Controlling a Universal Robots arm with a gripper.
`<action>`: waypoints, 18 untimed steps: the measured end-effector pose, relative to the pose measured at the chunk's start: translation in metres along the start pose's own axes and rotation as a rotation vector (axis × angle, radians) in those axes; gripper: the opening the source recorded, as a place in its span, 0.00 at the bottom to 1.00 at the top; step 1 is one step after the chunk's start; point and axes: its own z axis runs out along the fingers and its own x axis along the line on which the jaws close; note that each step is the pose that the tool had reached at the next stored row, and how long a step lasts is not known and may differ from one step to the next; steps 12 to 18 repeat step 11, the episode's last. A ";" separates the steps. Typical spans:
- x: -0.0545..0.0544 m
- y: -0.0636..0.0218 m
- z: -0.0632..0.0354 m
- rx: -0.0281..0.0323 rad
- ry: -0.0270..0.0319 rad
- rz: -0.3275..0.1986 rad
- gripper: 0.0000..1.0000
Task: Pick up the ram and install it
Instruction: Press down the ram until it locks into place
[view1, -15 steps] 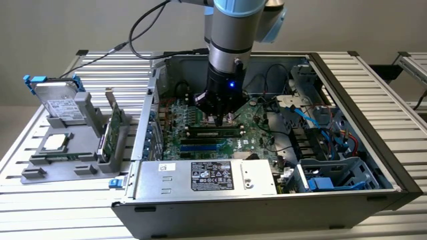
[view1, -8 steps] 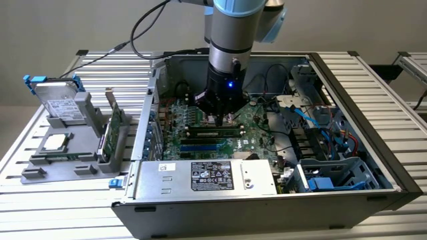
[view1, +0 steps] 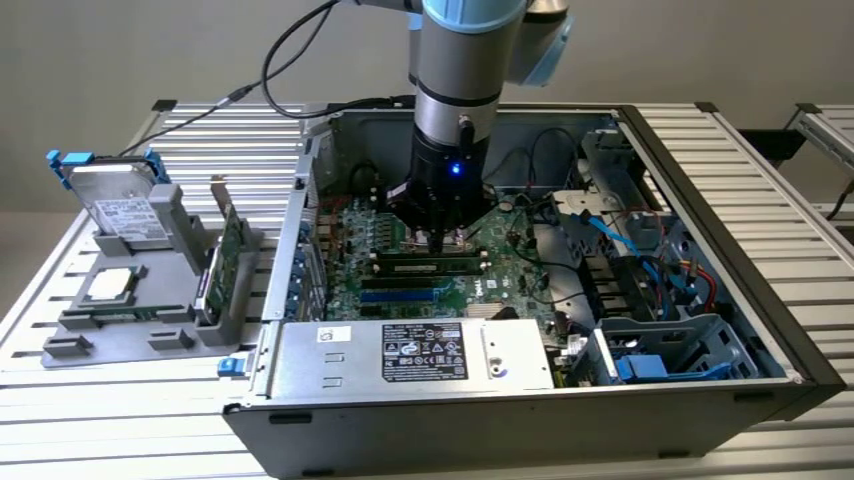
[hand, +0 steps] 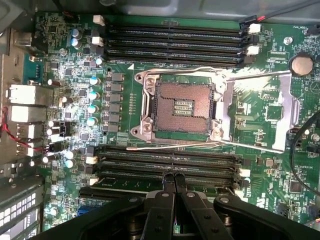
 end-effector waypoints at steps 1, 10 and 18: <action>0.000 -0.0011 0.0000 -0.0001 0.0000 0.000 0.10; 0.001 -0.0047 -0.0001 -0.0005 -0.0003 0.005 0.10; 0.001 -0.0047 -0.0002 -0.0004 -0.0003 0.005 0.10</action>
